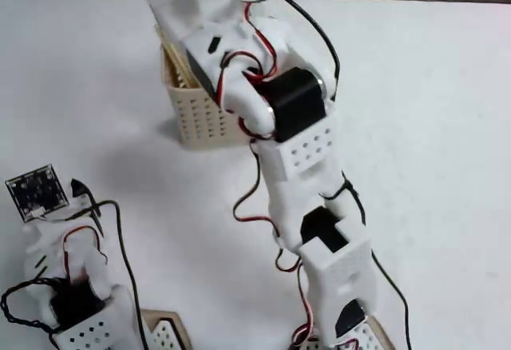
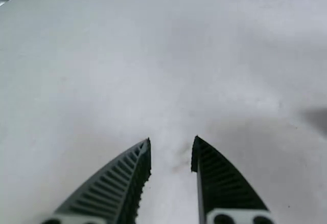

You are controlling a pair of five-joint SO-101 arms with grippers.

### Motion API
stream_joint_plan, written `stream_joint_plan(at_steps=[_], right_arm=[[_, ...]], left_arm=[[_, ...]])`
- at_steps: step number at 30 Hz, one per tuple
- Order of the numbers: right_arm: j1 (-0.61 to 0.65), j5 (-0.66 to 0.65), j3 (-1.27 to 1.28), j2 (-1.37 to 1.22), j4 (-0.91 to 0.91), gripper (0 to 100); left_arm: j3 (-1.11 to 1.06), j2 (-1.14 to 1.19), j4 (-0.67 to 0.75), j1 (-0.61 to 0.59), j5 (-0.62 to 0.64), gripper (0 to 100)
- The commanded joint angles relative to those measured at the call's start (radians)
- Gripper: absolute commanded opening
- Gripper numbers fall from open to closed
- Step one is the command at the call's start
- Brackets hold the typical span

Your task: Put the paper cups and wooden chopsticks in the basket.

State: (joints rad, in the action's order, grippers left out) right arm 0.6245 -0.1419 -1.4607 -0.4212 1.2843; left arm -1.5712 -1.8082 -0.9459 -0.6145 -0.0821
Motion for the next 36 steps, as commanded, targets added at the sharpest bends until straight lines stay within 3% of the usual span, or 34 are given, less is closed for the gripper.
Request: stream_joint_plan(at_steps=[1, 8, 20, 36], right_arm=[[-0.041, 0.000, -0.087, 0.087, 0.140, 1.8], [-0.133, 0.000, -0.209, 0.120, 0.440, 1.9], [-0.325, 0.002, -0.123, 0.360, 0.443, 1.8], [-0.375, 0.002, 0.922, 0.951, 0.435, 2.1]], left_arm=[[0.021, -0.015, 0.025, -0.010, 0.002, 15], [0.014, -0.015, 0.026, 0.054, 0.002, 15], [0.012, -0.015, 0.021, 0.159, 0.005, 15], [0.011, -0.015, 0.020, 0.179, 0.006, 15]])
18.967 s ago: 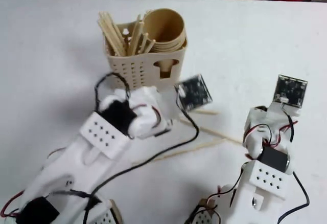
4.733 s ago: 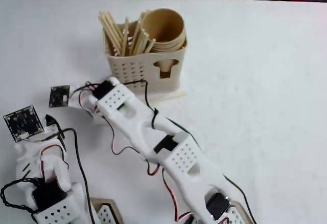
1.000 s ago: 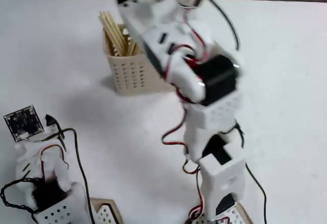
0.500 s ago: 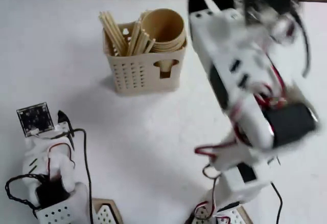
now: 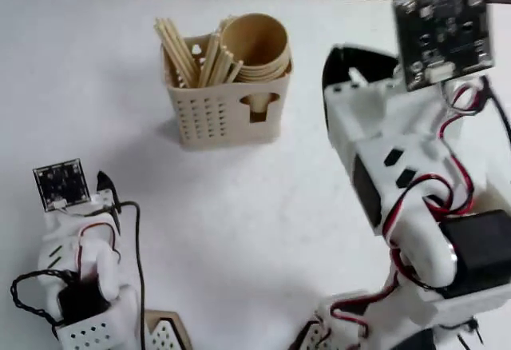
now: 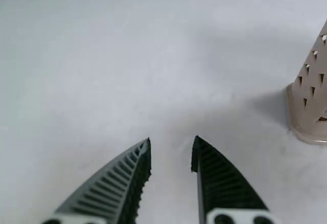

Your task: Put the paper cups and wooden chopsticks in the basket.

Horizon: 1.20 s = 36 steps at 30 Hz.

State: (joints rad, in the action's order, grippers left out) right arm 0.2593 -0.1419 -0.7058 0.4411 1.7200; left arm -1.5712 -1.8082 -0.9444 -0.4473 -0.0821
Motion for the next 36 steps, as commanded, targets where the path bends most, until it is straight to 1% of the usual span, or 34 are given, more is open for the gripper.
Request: stream_joint_plan(at_steps=[1, 7, 11, 14, 18, 26, 29, 33, 36], right_arm=[[-0.010, 0.002, 0.229, 0.117, -0.002, 2.1], [-0.010, 0.002, 0.571, 0.268, -0.004, 2.1], [-0.010, 0.002, 0.779, 0.380, -0.061, 2.1], [-0.010, 0.002, 0.959, 0.479, -0.139, 2.1], [-0.010, 0.002, 1.200, 0.644, -0.288, 2.1], [-0.016, 0.005, 1.676, 1.064, -0.588, 1.9], [-0.058, 0.008, 1.812, 1.214, -0.650, 1.8], [-0.127, 0.008, 1.972, 1.362, -0.691, 1.8], [-0.154, 0.009, 2.041, 1.356, -0.710, 1.8]], left_arm=[[0.011, -0.015, 0.018, 0.012, 0.006, 15], [0.009, -0.015, 0.018, 0.012, 0.006, 15], [0.009, -0.015, 0.018, 0.013, 0.006, 15], [0.009, -0.015, 0.018, 0.013, 0.006, 15], [0.008, -0.015, 0.018, 0.041, 0.003, 15], [0.008, -0.015, 0.018, 0.041, 0.002, 15], [0.008, -0.015, 0.018, 0.048, 0.002, 15], [0.008, -0.015, 0.017, 0.097, 0.002, 15], [0.008, -0.015, 0.017, 0.131, 0.003, 15]])
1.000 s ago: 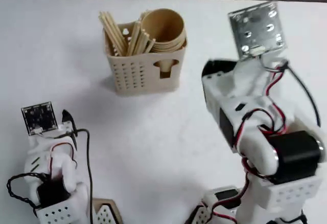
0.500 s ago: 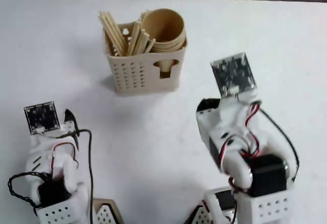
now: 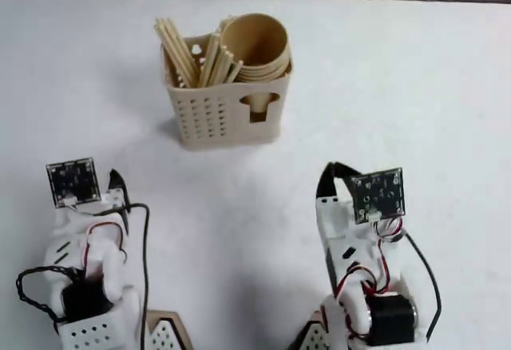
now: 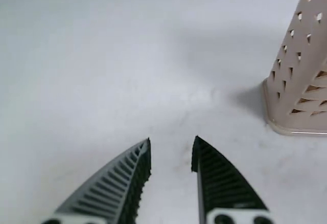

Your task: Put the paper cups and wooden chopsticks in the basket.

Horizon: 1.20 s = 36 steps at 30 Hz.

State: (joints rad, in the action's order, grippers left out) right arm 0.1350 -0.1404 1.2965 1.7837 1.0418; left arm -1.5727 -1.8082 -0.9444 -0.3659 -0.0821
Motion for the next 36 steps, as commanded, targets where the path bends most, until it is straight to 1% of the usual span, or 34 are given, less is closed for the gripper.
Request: stream_joint_plan(at_steps=[1, 6, 12, 16, 17, 19, 23, 27, 31, 34, 36], right_arm=[[-0.036, 0.008, 0.054, 0.005, -0.035, 1.8], [-0.042, 0.008, 0.123, 0.015, -0.033, 1.8], [-0.041, 0.008, 0.230, 0.016, -0.033, 1.8], [-0.041, 0.008, 0.285, 0.016, -0.033, 1.8], [-0.039, 0.008, 0.301, 0.016, -0.033, 1.8], [-0.035, 0.008, 0.334, 0.016, -0.033, 1.8], [-0.038, 0.005, 0.396, 0.015, -0.027, 1.8], [-0.044, 0.002, 0.394, 0.015, -0.016, 1.8], [-0.042, 0.000, 0.394, 0.015, 0.120, 1.9], [-0.042, 0.000, 0.394, 0.015, 0.223, 1.9], [-0.042, 0.002, 0.394, 0.016, 0.229, 1.9]], left_arm=[[0.000, -0.015, 0.018, 0.061, 0.003, 15], [-0.034, -0.015, 0.046, 0.137, 0.002, 15], [-0.075, -0.015, 0.046, 0.266, 0.000, 15], [-0.104, -0.015, 0.048, 0.317, -0.002, 14], [-0.112, -0.015, 0.052, 0.329, -0.006, 14], [-0.120, -0.015, 0.051, 0.348, -0.055, 14], [-0.120, -0.015, -0.003, 0.354, -0.166, 14], [-0.120, -0.015, -0.058, 0.354, -0.226, 15], [-0.120, -0.015, -0.155, 0.354, -0.255, 15], [-0.120, -0.015, -0.193, 0.351, -0.245, 14], [-0.120, -0.015, -0.244, 0.349, -0.247, 14]])
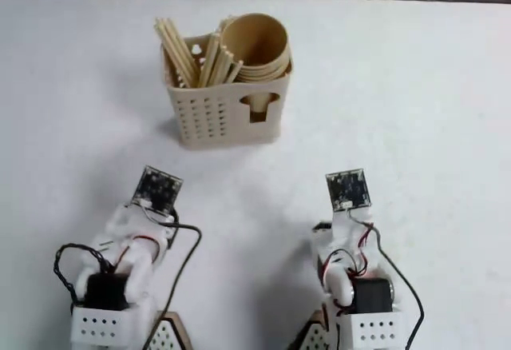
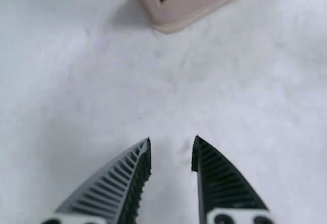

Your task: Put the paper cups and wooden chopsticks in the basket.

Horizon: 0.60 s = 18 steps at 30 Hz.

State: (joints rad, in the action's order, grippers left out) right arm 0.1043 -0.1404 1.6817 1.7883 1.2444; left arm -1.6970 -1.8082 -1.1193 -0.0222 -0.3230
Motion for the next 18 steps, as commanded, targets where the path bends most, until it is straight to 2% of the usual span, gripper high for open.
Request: stream_joint_plan(at_steps=[1, 5, 18], right_arm=[[-0.012, 0.002, 0.009, 0.012, 0.027, 1.9], [-0.012, 0.002, 0.009, 0.012, 0.027, 1.9], [-0.012, 0.000, 0.009, 0.012, 0.027, 1.9]], left_arm=[[0.005, -0.015, -0.097, 0.005, -0.009, 14], [0.005, -0.015, -0.167, 0.004, -0.005, 14], [0.005, -0.015, -0.166, 0.002, -0.003, 14]])
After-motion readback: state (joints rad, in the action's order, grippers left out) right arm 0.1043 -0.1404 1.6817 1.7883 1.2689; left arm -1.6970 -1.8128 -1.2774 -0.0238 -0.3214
